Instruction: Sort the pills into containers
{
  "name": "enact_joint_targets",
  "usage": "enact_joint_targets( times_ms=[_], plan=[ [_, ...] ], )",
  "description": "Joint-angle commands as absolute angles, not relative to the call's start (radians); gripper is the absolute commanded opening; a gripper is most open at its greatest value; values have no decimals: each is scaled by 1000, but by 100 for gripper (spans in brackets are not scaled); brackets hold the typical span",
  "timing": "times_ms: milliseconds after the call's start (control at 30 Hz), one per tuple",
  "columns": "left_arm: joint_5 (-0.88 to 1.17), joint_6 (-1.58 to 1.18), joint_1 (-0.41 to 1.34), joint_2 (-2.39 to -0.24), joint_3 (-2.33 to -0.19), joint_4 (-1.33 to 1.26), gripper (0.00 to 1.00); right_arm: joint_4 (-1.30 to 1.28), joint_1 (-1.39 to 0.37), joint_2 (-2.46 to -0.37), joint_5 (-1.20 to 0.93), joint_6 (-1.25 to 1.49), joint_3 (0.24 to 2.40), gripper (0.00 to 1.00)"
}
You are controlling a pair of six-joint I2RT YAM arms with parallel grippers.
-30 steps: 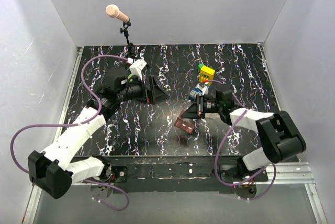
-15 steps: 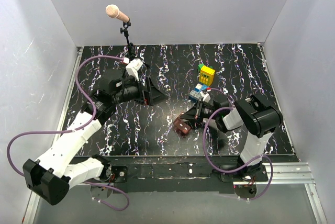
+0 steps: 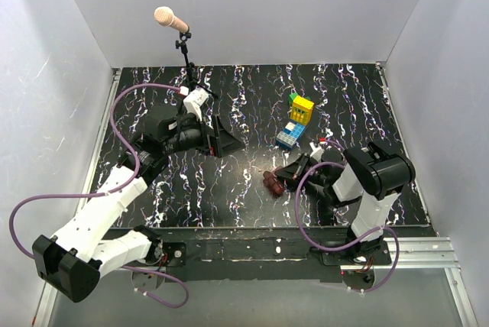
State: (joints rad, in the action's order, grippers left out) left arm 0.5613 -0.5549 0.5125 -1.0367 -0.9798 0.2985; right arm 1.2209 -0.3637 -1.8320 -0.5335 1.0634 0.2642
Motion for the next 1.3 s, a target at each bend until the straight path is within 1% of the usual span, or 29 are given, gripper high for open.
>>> enact_joint_targets(
  times_ms=[0, 200, 267, 500, 667, 867, 900, 967, 1000, 1033, 1100, 1267],
  plan=[
    [578, -554, 511, -1005, -966, 275, 98, 1416, -333, -1844, -482, 1091, 215, 1],
    [586, -551, 511, -1009, -965, 279, 98, 1440, -328, -1810, -502, 1089, 206, 1],
    [588, -551, 511, -1009, -957, 278, 98, 1387, -328, -1764, -497, 1057, 204, 1],
    [591, -552, 511, -1020, -942, 265, 98, 1074, -330, -1576, -427, 937, 209, 1],
    [594, -549, 511, -1031, -940, 261, 98, 1028, -330, -1583, -400, 943, 204, 1],
    [594, -549, 511, -1028, -940, 262, 98, 1049, -330, -1589, -382, 956, 189, 2],
    [592, -546, 511, -1028, -939, 264, 98, 1042, -330, -1583, -379, 953, 187, 4],
    [588, -545, 512, -1026, -939, 268, 98, 1022, -330, -1572, -370, 946, 187, 19],
    [586, -543, 509, -1025, -937, 271, 98, 1013, -330, -1569, -362, 946, 184, 23],
    [584, -542, 511, -1025, -937, 272, 98, 1006, -330, -1562, -357, 945, 178, 34],
    [581, -538, 511, -1023, -934, 273, 98, 999, -330, -1548, -353, 939, 173, 43],
    [572, -532, 511, -1022, -936, 284, 98, 948, -330, -1477, -339, 920, 163, 59]
  ],
)
